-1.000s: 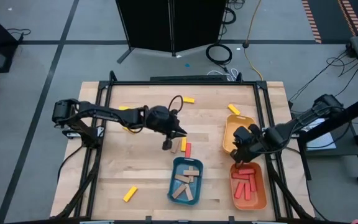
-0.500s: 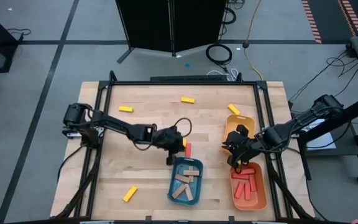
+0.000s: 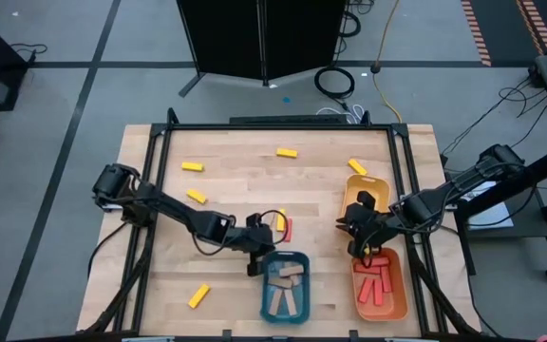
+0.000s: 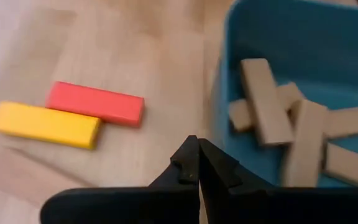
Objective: Sort blocks
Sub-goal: Adjust the bins on the table, then put the orange block into the orange bin
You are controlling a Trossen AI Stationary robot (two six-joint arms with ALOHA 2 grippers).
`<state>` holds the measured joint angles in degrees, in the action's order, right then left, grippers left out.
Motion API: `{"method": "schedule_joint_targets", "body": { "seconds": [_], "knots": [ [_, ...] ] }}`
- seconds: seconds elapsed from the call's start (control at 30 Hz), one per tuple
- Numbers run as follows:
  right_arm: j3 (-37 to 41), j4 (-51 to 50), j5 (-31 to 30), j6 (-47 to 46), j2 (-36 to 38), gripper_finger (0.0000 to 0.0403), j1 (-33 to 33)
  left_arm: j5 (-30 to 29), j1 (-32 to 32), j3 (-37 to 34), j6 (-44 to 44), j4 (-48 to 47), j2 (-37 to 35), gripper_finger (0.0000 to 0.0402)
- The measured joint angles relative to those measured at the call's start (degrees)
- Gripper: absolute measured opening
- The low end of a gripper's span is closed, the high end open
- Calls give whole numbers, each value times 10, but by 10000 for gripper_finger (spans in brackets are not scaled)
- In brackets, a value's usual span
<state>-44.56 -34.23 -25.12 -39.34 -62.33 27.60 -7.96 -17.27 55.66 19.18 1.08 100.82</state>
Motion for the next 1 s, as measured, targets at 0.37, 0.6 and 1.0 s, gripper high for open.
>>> {"method": "schedule_joint_targets", "body": {
  "seconds": [0.37, 0.6, 1.0],
  "knots": [
    [0, -3, 0, 13, 0, 0, 3, 35, 76, 28, -65, -16, -31, 28],
    [0, -13, -14, 49, 0, 0, 3, 90, 119, 75, -189, -43, -8, 122],
    [0, -15, 13, 112, 1, 0, -75, 98, 120, 189, -206, -122, 80, 283]
  ]
}}
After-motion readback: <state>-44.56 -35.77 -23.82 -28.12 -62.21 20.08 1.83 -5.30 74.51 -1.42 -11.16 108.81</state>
